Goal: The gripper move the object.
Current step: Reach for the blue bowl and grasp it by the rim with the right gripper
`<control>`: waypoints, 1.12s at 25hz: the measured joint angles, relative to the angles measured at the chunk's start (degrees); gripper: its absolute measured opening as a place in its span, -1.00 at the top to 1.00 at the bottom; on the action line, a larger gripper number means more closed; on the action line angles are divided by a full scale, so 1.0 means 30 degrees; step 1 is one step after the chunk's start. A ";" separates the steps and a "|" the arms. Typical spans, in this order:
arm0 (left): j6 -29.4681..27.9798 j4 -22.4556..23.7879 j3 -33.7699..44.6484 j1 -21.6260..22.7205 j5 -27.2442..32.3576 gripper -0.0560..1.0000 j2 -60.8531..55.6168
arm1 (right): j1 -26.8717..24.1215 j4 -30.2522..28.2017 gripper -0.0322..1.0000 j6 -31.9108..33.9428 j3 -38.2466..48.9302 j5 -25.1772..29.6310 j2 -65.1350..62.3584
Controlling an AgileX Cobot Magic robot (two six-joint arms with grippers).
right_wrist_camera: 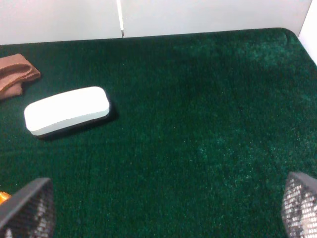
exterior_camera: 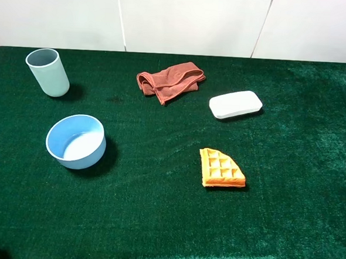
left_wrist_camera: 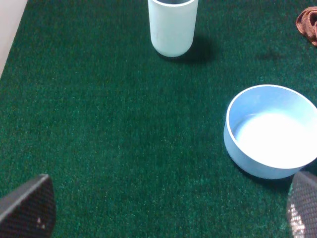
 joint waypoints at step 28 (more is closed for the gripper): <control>0.0000 0.0000 0.0000 0.0000 0.0000 -0.86 0.0000 | 0.0000 0.0097 -0.41 -0.0053 0.0000 0.0000 0.0000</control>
